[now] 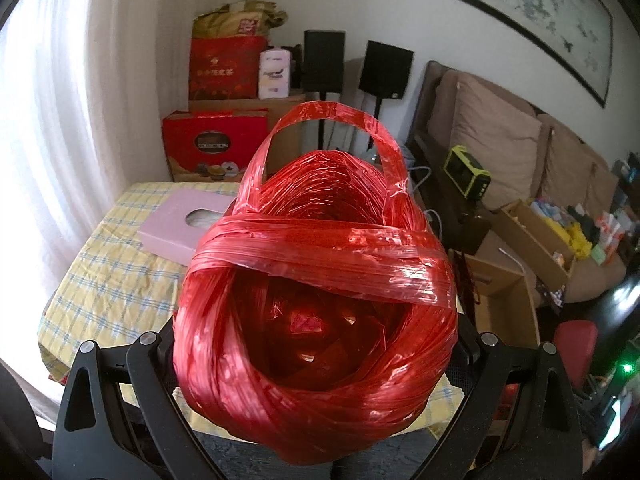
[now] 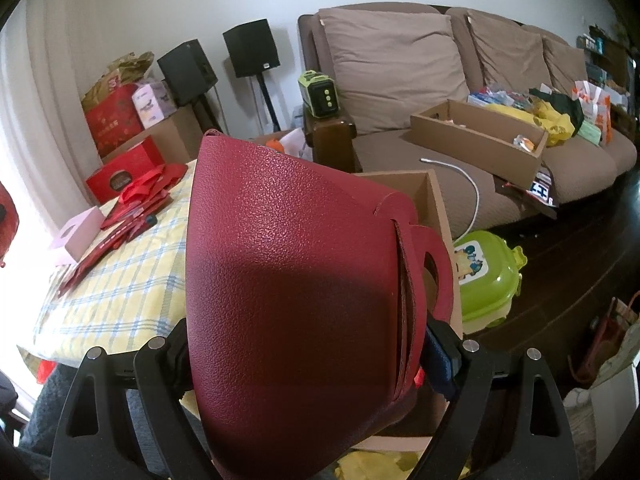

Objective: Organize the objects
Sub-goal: 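Bring the raffia ball and leather bag over the cardboard box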

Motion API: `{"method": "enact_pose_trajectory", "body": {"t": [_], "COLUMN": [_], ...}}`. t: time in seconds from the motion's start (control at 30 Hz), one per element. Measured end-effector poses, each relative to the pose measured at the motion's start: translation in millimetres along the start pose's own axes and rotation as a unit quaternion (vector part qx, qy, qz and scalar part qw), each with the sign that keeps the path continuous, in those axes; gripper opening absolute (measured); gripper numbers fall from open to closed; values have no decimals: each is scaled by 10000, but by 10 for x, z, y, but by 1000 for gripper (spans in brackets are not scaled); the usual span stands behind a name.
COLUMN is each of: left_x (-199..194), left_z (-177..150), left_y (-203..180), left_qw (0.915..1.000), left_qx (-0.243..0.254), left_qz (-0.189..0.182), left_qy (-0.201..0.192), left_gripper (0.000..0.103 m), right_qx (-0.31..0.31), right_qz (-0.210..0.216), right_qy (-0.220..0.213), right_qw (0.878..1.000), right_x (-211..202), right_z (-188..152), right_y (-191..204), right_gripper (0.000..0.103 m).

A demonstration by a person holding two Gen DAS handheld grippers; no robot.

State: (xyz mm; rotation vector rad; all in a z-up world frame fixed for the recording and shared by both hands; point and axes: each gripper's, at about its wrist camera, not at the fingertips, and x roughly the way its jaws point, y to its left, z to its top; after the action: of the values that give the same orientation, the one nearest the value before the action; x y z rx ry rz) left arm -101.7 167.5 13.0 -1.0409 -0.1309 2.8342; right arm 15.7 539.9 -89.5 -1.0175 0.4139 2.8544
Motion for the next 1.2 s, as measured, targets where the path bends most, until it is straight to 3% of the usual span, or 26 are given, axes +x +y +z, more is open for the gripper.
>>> {"method": "enact_pose_trajectory", "body": {"t": [0.6,1.2], "left_x": [111,326], "left_z": [-64,-167], "left_y": [-718,-1559], "left_qw": [9970,9889], "left_qx": [590,1111], "left_qz": [-490,-970], "left_qy": [81,178], "left_gripper": [96,96], "right_qx": [238,490], "right_qz": [-214,-398], "right_qy": [117,331], "right_qw": [9994,9975], "right_x": [49,117], "right_z": [2,-17], "right_y": [-263,-472], "right_gripper": [89,89]}}
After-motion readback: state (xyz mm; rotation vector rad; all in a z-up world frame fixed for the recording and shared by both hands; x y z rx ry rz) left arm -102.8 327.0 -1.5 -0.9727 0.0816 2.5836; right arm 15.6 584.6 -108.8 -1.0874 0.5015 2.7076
